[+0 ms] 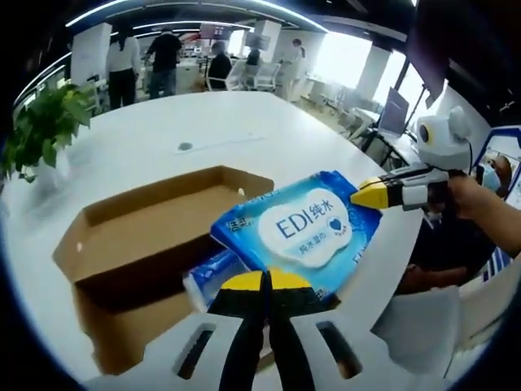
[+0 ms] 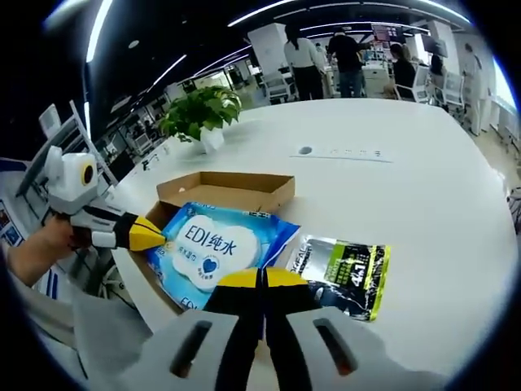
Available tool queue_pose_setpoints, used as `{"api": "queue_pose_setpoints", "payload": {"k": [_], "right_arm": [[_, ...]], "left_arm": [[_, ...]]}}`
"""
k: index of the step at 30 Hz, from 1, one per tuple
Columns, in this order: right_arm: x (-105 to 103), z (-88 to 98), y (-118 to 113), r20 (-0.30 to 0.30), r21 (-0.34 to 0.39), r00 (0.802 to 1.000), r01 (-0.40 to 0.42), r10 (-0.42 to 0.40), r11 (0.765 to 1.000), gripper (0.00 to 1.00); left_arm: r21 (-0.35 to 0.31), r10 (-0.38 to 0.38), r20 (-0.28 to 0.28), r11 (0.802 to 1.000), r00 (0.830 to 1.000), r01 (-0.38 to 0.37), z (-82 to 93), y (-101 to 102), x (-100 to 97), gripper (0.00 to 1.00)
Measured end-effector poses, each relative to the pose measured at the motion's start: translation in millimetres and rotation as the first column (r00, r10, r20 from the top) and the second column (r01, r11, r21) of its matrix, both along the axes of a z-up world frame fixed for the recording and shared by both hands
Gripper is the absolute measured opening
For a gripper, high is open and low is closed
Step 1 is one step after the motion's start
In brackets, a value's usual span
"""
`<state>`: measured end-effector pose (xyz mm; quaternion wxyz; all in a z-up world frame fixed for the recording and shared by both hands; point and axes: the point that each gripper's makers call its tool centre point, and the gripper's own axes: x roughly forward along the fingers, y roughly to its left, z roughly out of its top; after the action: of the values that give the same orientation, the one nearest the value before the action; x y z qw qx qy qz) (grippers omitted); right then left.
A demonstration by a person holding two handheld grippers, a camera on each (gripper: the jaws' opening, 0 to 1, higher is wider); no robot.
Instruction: Operate the shoe box by opening the lid, removing the specified soft item, and placing it in the target area until the item is outside and the box remains undamaged.
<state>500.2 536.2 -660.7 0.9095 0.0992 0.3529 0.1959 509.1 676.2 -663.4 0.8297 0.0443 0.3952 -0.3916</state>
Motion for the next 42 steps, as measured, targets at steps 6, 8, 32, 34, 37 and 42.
{"api": "queue_pose_setpoints", "payload": {"k": [6, 8, 32, 34, 37, 42], "right_arm": [[-1.7, -0.8, -17.9, -0.005, 0.007, 1.000, 0.026, -0.026, 1.000, 0.00], [-1.6, -0.6, -24.2, -0.002, 0.007, 0.999, 0.032, -0.032, 0.999, 0.00], [-2.6, -8.2, -89.3, 0.000, -0.026, 0.995, 0.101, -0.101, 0.995, 0.00], [-2.3, -10.1, -94.0, -0.001, -0.030, 0.994, 0.106, -0.106, 0.994, 0.00], [-0.9, -14.2, -99.9, -0.006, -0.032, 0.993, 0.114, -0.114, 0.993, 0.00], [5.5, -25.7, -106.8, -0.017, -0.025, 0.992, 0.122, -0.123, 0.992, 0.00]], "left_arm": [[-0.001, -0.020, 0.008, 1.000, 1.000, 0.020, -0.1, -18.5, -1.0, 0.00], [-0.006, -0.024, 0.008, 1.000, 1.000, 0.024, 0.4, -24.3, -2.0, 0.00], [0.007, -0.101, 0.064, 0.995, 0.993, 0.101, -6.7, -90.6, -1.8, 0.00], [0.008, -0.108, 0.064, 0.994, 0.992, 0.107, -8.2, -94.6, -0.9, 0.00], [0.013, -0.120, 0.065, 0.993, 0.991, 0.119, -10.8, -102.0, 1.3, 0.00], [0.030, -0.134, 0.059, 0.991, 0.989, 0.133, -19.3, -108.3, 7.6, 0.00]]}}
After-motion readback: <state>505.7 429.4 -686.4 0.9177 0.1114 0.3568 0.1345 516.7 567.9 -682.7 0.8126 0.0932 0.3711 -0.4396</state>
